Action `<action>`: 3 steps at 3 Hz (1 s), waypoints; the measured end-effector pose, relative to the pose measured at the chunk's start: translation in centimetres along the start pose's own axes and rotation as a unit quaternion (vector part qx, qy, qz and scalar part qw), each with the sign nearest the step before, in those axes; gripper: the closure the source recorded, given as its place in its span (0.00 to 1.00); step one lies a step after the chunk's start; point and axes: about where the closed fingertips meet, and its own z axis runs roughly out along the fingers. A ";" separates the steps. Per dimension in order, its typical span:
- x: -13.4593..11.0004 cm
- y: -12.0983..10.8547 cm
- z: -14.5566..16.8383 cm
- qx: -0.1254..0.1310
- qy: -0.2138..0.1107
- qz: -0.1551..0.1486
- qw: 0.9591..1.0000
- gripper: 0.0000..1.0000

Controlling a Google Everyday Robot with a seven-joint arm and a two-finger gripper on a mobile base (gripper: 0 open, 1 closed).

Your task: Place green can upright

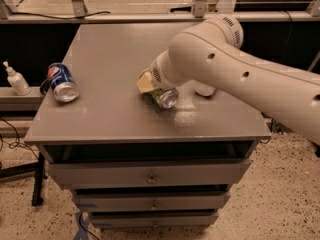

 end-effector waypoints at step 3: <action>-8.2 2.1 -1.9 -0.076 -0.169 -0.010 0.983 1.00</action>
Offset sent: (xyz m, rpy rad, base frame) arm 0.0414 0.0755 0.1380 0.5571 -0.5113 0.2337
